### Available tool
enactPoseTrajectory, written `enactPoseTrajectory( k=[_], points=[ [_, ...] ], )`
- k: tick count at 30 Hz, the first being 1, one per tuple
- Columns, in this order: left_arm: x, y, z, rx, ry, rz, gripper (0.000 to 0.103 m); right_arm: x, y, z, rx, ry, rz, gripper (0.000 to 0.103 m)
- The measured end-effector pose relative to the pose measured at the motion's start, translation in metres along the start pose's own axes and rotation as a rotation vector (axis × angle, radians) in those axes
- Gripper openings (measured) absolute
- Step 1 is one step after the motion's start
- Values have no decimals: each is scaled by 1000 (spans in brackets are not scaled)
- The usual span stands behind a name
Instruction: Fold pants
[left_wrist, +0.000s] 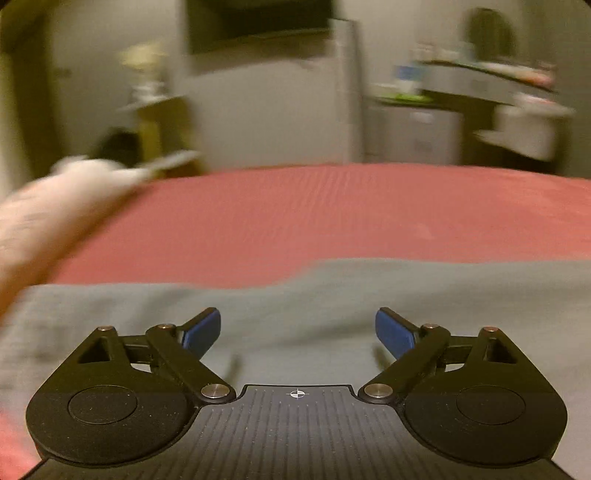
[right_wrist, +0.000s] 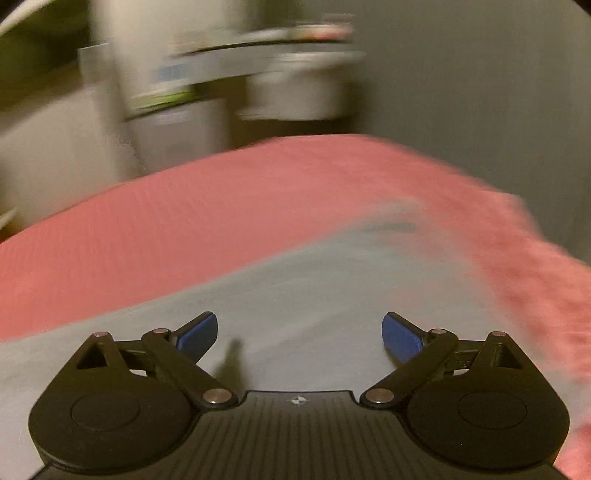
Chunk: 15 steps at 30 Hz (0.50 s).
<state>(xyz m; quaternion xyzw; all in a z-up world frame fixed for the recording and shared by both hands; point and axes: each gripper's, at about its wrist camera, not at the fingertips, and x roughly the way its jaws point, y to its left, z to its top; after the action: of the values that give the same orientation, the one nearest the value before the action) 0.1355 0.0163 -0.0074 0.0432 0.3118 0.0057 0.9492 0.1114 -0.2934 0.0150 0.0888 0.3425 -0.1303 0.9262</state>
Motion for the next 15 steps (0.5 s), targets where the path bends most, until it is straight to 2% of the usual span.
enactPoseTrajectory(
  k=[1,3,5,6,8,11,12,14,15],
  points=[
    [6,-20,1,24,12,-34,95,-6,29,-10,-76,7,75,96],
    [19,-53,-3,100,24,-47,95,-10,91,-25,-219,15,233,96],
    [36,-69,-10,185,14,18,98,-7,129,-31,-317,-7,278,96],
    [41,-68,-11,191,4,35,101,-1,142,-33,-353,-13,267,96],
    [51,-55,-8,112,8,49,103,16,145,-31,-360,-19,210,99],
    [65,-27,0,-26,34,104,103,43,114,-12,-235,-17,238,99],
    [69,-16,1,-49,27,132,103,48,102,-10,-218,-30,210,99],
    [68,0,2,-30,10,230,103,56,84,-5,-219,-49,88,99],
    [71,9,3,-13,12,278,103,62,69,-1,-183,-43,81,99]
  ],
)
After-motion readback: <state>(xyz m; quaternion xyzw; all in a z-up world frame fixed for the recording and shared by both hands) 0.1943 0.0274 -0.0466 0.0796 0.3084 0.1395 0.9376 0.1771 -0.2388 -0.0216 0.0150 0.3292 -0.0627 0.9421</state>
